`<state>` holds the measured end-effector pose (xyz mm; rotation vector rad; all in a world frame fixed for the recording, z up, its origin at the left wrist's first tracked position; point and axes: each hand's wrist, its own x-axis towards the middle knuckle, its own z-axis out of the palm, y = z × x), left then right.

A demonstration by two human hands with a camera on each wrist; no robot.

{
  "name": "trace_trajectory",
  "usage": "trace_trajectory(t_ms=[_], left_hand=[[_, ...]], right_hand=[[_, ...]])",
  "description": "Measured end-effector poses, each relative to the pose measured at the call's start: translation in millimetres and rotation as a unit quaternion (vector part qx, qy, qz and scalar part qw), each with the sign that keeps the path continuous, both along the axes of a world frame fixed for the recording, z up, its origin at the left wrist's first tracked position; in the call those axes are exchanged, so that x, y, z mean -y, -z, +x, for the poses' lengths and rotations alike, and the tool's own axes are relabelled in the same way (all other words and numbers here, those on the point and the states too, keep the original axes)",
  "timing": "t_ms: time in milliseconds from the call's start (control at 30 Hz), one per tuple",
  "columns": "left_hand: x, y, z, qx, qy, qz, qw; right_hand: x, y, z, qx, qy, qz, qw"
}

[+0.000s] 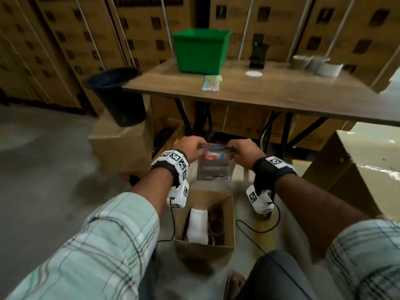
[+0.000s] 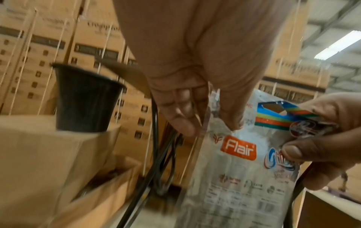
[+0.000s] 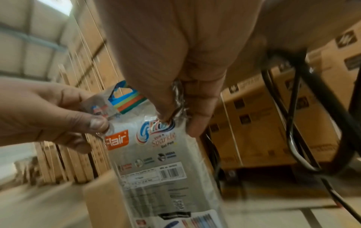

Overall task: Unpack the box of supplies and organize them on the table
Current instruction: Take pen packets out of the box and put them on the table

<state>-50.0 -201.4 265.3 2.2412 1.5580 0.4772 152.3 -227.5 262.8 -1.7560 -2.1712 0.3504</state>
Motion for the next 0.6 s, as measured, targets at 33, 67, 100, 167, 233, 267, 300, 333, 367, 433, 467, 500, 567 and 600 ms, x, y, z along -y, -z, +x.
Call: trace_trajectory(t_ms=[33,67,100,167,233,267,300,333,367,433,467,500,567,600], left_hand=[[7,-16,0,-0.005,-0.001,0.014,1.0],[14,-31,1,-0.004,-0.009,0.03,1.0],[19,-46,1,0.001,-0.02,0.048,0.999],[29,-74,4,0.01,-0.044,0.087,0.995],[35,-98,7,0.024,-0.065,0.114,0.991],[37,-109,9,0.033,-0.072,0.121,0.989],[39,-120,11,0.041,-0.076,0.125,0.988],[40,-130,13,0.047,-0.076,0.129,0.988],[39,-138,16,0.05,-0.073,0.133,0.987],[37,-152,20,0.057,-0.069,0.149,0.985],[36,-158,23,0.062,-0.069,0.157,0.983],[34,-164,24,0.068,-0.069,0.164,0.982],[26,-175,27,0.094,-0.059,0.178,0.978],[21,-181,28,0.113,-0.052,0.182,0.975]], right_hand=[[8,-15,1,-0.02,0.007,0.021,1.0],[16,-31,2,-0.043,0.012,0.041,0.998],[23,-46,4,-0.068,0.018,0.061,0.996],[32,-74,6,-0.115,0.033,0.095,0.988],[34,-97,10,-0.16,0.042,0.112,0.98],[33,-108,12,-0.179,0.038,0.116,0.976],[32,-117,13,-0.195,0.034,0.117,0.973],[34,-129,13,-0.212,0.035,0.109,0.971],[37,-140,13,-0.232,0.035,0.095,0.967],[41,-158,15,-0.255,0.027,0.06,0.965],[41,-166,16,-0.256,0.026,0.048,0.965],[39,-173,18,-0.26,0.026,0.044,0.964],[34,-187,24,-0.262,0.024,0.057,0.963],[30,-195,26,-0.258,0.024,0.065,0.964]])
